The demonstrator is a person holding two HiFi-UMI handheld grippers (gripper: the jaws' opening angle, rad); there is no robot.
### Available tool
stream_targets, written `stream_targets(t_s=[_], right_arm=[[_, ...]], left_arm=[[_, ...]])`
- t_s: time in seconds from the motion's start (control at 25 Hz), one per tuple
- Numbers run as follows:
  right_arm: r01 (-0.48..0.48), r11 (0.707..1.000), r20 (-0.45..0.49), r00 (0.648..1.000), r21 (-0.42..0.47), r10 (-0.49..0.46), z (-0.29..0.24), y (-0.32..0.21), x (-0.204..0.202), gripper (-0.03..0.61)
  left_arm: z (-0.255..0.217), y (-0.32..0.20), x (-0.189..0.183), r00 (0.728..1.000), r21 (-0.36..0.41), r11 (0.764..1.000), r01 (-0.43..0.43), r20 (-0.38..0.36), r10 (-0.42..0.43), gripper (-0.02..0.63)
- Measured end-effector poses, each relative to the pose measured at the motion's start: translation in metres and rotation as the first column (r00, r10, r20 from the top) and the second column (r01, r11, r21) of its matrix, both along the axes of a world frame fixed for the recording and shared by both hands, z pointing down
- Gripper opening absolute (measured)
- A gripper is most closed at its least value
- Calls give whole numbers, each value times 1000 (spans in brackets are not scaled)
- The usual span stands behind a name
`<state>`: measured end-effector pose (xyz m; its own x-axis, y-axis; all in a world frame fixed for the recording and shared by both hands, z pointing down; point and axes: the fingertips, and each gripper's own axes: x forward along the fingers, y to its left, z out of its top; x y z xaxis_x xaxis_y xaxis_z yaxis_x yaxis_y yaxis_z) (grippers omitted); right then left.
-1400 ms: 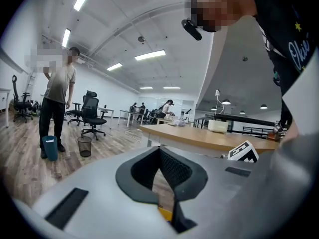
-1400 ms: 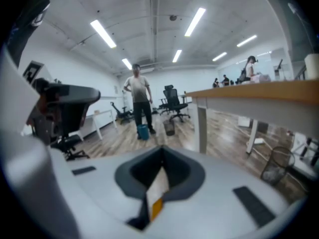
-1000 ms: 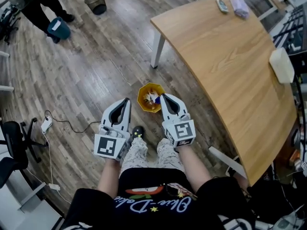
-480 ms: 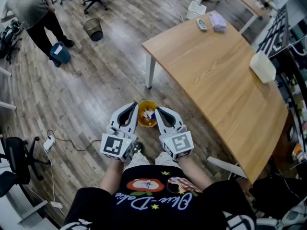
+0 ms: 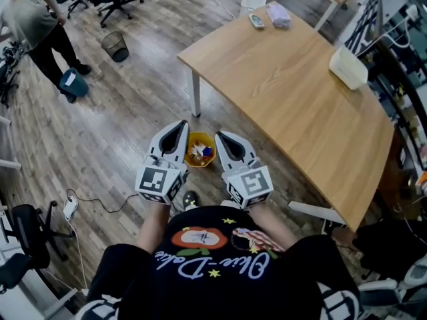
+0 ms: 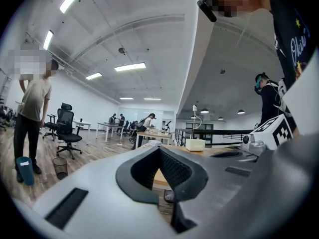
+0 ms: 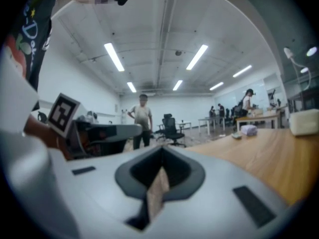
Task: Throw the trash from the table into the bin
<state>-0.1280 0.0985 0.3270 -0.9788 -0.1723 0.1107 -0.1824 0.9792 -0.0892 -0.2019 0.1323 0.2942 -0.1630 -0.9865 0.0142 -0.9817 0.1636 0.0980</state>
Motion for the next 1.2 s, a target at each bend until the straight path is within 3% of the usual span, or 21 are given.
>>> stream_targets(t_s=[0.2,0.36,0.6,0.76,0.96,1.2], right_arm=[[-141,990,13,990,10,141,-8,-27,39,6],[-274,962,48,961,9,274,-14,-55,84,6],[-462,887,48,885,-13,462,-13,-84,156,6],[-550,835,60,834,-2,549,-17,-96,193,6],[-614,789,70,787,-7,613,-21,-102,226,6],[-658,753,77,751,0,656,-25,-103,249,6]], left_arm=[[-3,-32,32,991,1,992,-128,24,128,11],[-6,-68,72,963,14,963,-268,46,267,11],[-7,-112,136,885,6,886,-464,54,463,11],[-5,-130,170,835,3,837,-548,59,547,11],[-5,-147,207,777,2,778,-628,63,626,11],[1,-155,237,720,0,722,-692,64,691,11]])
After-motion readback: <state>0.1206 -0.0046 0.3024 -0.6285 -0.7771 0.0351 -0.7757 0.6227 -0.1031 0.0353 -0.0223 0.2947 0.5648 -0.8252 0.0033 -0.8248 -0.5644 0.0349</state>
